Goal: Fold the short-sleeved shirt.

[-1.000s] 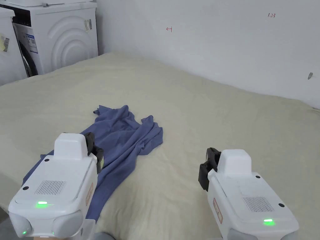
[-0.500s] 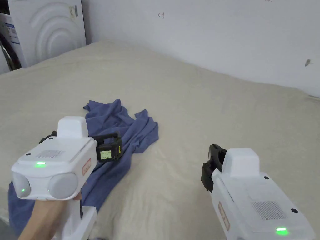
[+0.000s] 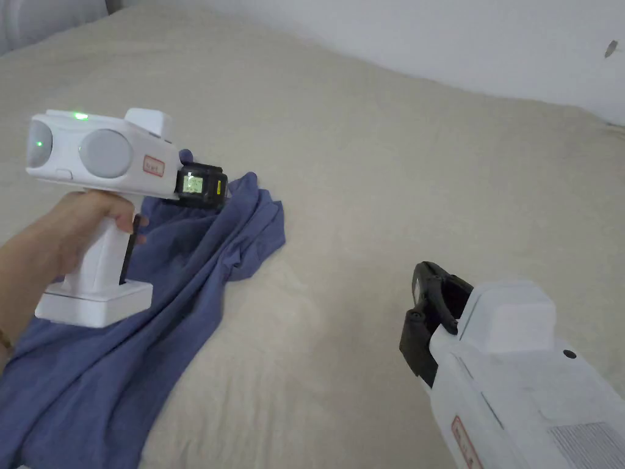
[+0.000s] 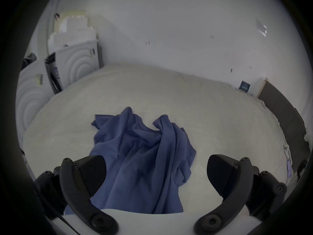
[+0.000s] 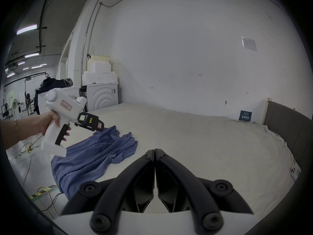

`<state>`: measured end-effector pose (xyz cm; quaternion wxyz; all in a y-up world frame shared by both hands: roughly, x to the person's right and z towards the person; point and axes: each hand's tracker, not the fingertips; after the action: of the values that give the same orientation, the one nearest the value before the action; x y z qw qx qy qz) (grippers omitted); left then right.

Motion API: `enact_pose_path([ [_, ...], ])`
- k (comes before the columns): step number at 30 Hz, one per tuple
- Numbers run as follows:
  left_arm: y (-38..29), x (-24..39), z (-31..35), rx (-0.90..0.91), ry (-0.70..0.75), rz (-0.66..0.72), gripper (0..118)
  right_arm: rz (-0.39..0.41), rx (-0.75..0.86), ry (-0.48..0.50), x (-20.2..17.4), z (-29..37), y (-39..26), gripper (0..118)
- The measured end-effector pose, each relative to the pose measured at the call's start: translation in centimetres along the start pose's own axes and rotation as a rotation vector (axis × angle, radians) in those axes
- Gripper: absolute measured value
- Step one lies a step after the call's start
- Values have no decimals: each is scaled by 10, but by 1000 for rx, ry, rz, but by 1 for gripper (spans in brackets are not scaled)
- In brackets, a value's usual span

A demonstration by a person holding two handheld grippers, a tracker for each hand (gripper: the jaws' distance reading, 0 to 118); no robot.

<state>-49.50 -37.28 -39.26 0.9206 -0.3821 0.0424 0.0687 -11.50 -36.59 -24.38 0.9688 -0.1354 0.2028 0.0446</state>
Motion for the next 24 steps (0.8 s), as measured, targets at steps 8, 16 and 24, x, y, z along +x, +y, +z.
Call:
enact_pose_path([
  [8,34,5,-106,-327,43,-185,118,-55,-88,-44,18,-29,-23,0],
  [16,11,-5,-162,-431,87,-134,91,-52,-141,-69,33,-54,-37,0],
  [24,3,-9,-136,-343,8,-95,2,-72,-177,-54,29,-54,-46,0],
])
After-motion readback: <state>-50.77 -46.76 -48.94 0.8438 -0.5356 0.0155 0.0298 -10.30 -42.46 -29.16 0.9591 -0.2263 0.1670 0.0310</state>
